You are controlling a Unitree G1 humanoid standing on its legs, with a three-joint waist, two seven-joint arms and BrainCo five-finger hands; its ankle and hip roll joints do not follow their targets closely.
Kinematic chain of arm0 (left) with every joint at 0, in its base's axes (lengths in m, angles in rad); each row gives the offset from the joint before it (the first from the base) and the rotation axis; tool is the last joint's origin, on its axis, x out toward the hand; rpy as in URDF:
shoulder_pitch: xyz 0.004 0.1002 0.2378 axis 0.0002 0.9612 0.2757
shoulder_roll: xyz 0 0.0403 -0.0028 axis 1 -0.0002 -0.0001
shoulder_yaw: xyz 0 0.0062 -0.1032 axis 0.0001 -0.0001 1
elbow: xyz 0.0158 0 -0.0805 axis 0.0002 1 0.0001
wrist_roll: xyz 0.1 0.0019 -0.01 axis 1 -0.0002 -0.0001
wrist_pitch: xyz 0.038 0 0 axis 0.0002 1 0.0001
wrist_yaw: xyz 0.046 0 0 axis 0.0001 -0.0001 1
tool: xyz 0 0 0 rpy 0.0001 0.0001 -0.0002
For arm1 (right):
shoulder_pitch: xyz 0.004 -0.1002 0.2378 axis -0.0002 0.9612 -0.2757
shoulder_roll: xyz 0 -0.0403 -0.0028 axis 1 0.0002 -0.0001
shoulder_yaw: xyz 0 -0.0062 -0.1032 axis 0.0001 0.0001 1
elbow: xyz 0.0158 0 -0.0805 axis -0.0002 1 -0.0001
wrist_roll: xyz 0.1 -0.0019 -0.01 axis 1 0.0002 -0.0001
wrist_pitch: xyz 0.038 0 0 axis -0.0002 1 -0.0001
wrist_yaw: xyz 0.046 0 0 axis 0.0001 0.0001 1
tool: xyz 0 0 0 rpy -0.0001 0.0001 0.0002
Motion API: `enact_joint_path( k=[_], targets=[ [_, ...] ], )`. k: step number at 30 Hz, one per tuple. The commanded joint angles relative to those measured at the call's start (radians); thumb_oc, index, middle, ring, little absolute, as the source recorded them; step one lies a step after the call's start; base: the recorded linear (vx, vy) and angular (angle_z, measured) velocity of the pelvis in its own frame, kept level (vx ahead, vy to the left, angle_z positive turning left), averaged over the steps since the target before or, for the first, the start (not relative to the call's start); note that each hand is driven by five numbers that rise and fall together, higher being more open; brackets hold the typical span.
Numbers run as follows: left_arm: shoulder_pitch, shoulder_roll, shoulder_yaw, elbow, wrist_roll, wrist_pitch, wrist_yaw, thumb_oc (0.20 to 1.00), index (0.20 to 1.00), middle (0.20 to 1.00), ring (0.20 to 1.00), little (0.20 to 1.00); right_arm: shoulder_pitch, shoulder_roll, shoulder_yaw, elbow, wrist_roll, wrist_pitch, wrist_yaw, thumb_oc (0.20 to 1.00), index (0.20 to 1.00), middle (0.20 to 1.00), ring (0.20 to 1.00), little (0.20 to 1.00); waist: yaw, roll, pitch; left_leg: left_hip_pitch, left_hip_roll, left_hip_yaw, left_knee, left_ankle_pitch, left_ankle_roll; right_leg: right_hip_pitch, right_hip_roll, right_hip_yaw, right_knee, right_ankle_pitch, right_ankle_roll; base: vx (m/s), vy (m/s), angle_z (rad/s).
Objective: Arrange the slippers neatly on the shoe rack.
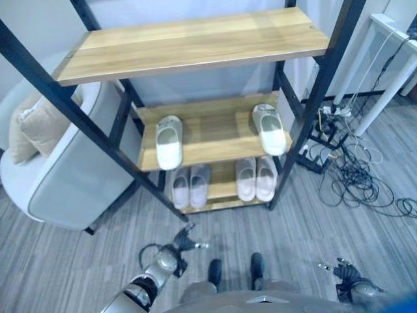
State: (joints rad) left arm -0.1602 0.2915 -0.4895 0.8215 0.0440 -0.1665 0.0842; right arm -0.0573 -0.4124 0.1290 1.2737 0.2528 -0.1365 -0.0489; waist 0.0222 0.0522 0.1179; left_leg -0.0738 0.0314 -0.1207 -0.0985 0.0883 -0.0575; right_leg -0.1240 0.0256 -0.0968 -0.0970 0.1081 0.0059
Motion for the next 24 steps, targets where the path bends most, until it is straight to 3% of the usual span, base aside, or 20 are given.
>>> enact_joint_path(
  k=[1, 6, 13, 16, 22, 24],
  targets=[
    [-0.094, 0.04, 0.025, -0.151, -0.057, -0.029, -0.028, 1.0, 1.0, 1.0, 1.0, 1.0, -0.043, -0.036, -0.003, -0.033, 0.035, -0.019, -0.014, 1.0, 1.0, 1.0, 1.0, 1.0, 0.026, 0.008, 0.055, 0.023, 0.018, -0.027, 0.011, -0.053, 0.015, 0.065, -0.1, 0.033, 0.063, -0.116, 0.087, 0.0, 0.0, 0.0],
    [-0.065, 0.162, 0.093, -0.577, -0.135, -0.073, -0.089, 1.0, 1.0, 1.0, 1.0, 1.0, 0.001, -0.029, -0.038, -0.048, 0.028, -0.018, -0.006, 1.0, 1.0, 1.0, 1.0, 1.0, 0.044, 0.02, 0.059, 0.016, 0.013, -0.041, 0.011, -0.055, 0.014, 0.066, -0.102, 0.022, 0.063, -0.12, 0.089, 0.01, -0.017, 0.02],
    [-0.06, 0.207, 0.131, -0.792, -0.174, -0.118, -0.105, 1.0, 1.0, 1.0, 1.0, 1.0, 0.028, -0.007, -0.017, -0.044, 0.009, -0.02, 0.009, 1.0, 1.0, 1.0, 1.0, 1.0, 0.047, 0.024, 0.061, 0.012, 0.017, -0.041, 0.011, -0.057, 0.011, 0.064, -0.1, 0.023, 0.059, -0.122, 0.088, 0.0, -0.004, 0.01],
    [-0.099, 0.219, 0.13, -0.802, -0.099, -0.125, -0.068, 1.0, 1.0, 1.0, 1.0, 1.0, 0.033, -0.003, -0.002, -0.048, -0.003, -0.021, 0.006, 1.0, 1.0, 1.0, 1.0, 1.0, 0.042, 0.024, 0.066, 0.007, 0.018, -0.039, 0.011, -0.057, 0.01, 0.057, -0.097, 0.027, 0.061, -0.123, 0.087, 0.0, 0.0, 0.0],
    [-0.243, 0.141, 0.098, -0.573, -0.001, -0.087, 0.041, 1.0, 1.0, 1.0, 1.0, 1.0, 0.005, 0.004, 0.045, -0.067, -0.018, -0.017, -0.003, 1.0, 1.0, 1.0, 1.0, 1.0, 0.021, 0.016, 0.076, -0.005, 0.022, -0.029, 0.011, -0.056, 0.009, 0.039, -0.091, 0.035, 0.063, -0.12, 0.084, 0.0, -0.009, -0.02],
    [-0.305, 0.155, 0.098, -0.505, 0.077, -0.068, 0.09, 1.0, 1.0, 1.0, 1.0, 1.0, 0.019, 0.01, 0.058, -0.079, -0.034, -0.019, -0.006, 1.0, 1.0, 1.0, 1.0, 1.0, 0.01, 0.007, 0.073, -0.013, 0.024, -0.022, 0.011, -0.056, 0.007, 0.03, -0.091, 0.038, 0.062, -0.116, 0.087, 0.04, -0.002, -0.03]
  ],
)
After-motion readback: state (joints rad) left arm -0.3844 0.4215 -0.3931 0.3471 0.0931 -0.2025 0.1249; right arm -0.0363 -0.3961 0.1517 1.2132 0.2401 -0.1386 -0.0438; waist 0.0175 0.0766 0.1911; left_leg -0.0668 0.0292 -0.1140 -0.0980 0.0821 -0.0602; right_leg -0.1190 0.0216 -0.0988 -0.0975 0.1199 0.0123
